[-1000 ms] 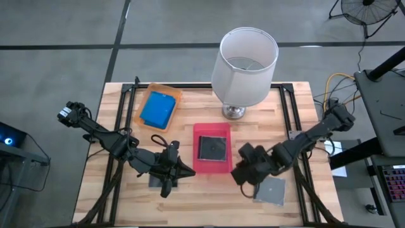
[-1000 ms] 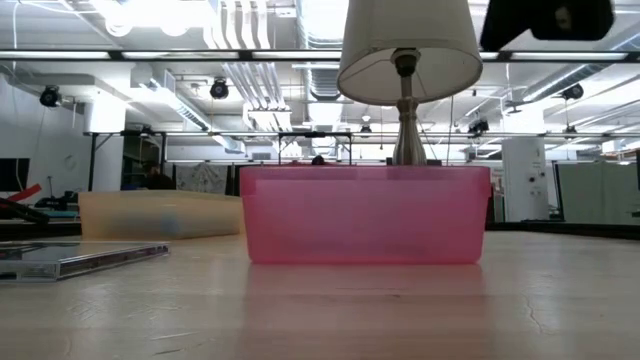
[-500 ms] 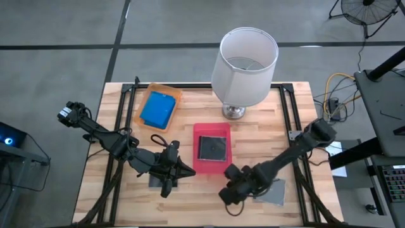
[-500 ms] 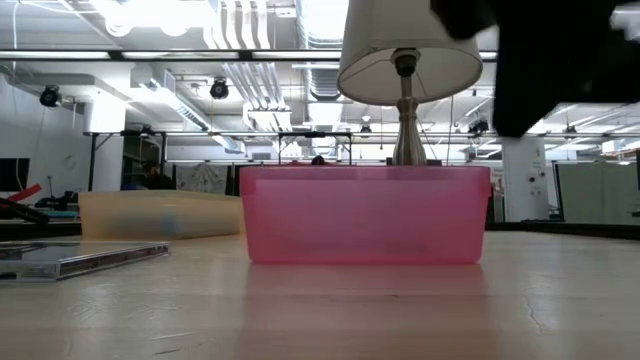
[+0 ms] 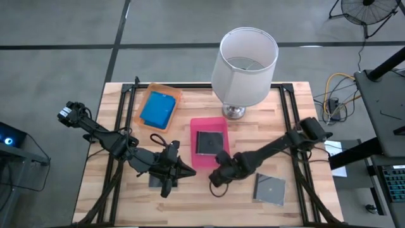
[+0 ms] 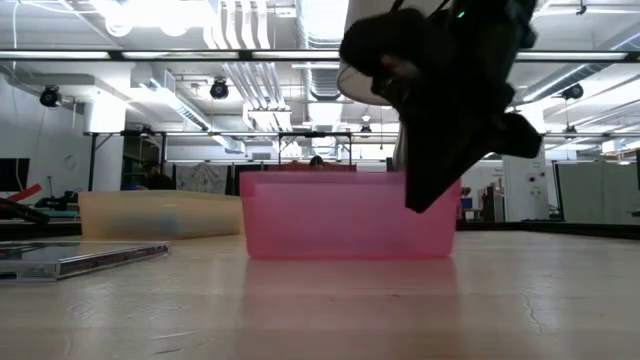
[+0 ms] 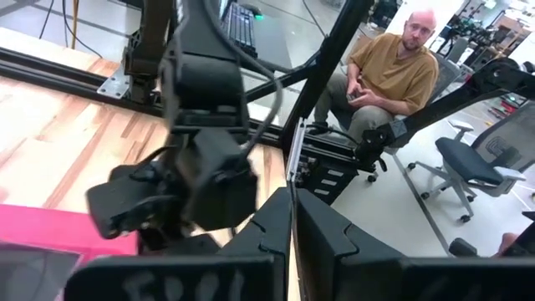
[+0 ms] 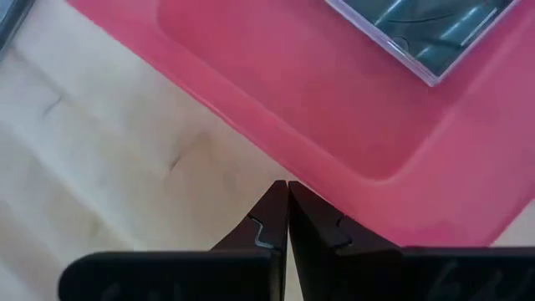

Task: Pick & place jewel cases by type
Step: Adjust the pink bin, then put the left black cd case into the pink bin

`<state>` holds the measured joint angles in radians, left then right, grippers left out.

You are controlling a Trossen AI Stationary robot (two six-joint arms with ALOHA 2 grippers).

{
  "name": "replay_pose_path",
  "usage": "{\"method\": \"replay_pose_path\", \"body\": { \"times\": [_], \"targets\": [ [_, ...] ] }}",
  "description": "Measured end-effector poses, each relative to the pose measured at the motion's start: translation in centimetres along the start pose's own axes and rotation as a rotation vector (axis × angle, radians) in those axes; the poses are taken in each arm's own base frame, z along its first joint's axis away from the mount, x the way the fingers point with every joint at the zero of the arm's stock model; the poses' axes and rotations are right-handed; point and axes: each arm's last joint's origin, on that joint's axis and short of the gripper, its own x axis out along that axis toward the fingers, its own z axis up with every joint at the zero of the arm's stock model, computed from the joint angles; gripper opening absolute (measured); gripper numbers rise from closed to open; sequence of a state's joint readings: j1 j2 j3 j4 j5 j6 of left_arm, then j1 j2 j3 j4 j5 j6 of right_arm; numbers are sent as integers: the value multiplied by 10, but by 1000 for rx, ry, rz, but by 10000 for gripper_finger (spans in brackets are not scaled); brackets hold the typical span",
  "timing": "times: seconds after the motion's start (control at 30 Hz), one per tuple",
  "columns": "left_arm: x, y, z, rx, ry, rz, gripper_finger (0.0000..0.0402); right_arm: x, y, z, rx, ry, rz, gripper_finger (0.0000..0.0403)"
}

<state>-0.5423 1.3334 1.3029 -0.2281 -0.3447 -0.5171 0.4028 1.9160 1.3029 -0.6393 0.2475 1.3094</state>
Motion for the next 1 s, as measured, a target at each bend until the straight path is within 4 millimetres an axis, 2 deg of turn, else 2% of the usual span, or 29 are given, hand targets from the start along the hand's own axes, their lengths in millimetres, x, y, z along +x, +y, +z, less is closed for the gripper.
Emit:
{"method": "replay_pose_path", "body": {
  "times": [0.5,0.63,0.73,0.83,1.0],
  "targets": [
    [0,0,0,10,-3,-4,0,11,-9,54,59,-198,1,8],
    [0,0,0,9,-2,-4,0,10,-7,62,48,-189,57,8],
    [-1,0,1,6,-3,-4,0,-1,-2,53,21,-147,100,8],
    [-3,0,2,5,-4,-5,0,-20,7,33,-32,-125,161,8],
    [-7,2,1,7,18,7,0,-64,17,0,-113,-96,292,8]
  ]
}}
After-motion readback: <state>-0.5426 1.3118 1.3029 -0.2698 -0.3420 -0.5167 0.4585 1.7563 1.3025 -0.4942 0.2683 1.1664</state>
